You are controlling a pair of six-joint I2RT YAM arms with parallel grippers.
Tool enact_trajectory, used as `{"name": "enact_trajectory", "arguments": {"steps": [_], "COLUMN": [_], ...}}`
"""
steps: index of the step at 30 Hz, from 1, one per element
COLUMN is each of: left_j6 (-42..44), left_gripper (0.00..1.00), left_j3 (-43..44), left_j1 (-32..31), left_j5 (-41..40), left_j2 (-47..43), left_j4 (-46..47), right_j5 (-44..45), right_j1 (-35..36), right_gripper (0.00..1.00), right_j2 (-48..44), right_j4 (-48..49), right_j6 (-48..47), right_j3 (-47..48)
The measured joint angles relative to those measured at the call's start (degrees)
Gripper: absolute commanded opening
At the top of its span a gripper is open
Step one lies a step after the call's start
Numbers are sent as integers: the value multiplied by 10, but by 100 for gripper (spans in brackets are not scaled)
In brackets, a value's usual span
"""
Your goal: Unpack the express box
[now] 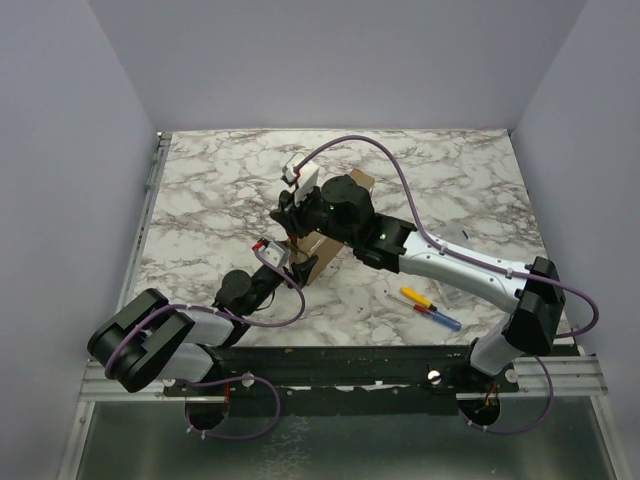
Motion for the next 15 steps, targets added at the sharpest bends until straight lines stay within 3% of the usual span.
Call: {"name": "enact_trajectory", "arguments": {"steps": [15], "left_j6": [0], "left_gripper": [10], "left_j3": [0], "left_j1": [4], "left_j5": [0], "left_j2": [8], "left_j4": [10], "right_j5": [23], "right_j1": [8], "right_gripper": [0], "right_j2": [-10], "right_j4": [-4], "right_j6": [-9], "right_j3": [-16]}}
